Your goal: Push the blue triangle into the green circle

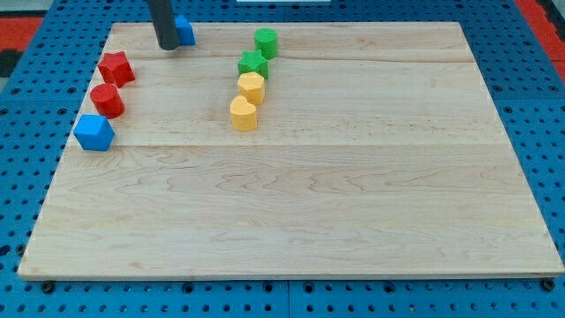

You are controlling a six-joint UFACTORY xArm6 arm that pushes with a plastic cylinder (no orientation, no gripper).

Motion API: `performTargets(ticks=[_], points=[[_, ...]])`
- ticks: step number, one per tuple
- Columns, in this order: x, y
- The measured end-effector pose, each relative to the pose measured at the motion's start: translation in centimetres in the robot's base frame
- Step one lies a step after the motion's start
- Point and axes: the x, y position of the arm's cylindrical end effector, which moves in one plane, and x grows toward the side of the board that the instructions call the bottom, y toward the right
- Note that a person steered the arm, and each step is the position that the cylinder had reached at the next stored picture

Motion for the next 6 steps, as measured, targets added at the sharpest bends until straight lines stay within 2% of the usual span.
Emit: performTargets(ticks=[1, 2, 3, 4, 5, 6], points=[[-0.5, -3.5], [-4.1, -3.5], [-5.2, 4.8], [-5.1, 15.5], [-4.3, 13.1], [-2.1, 3.7]])
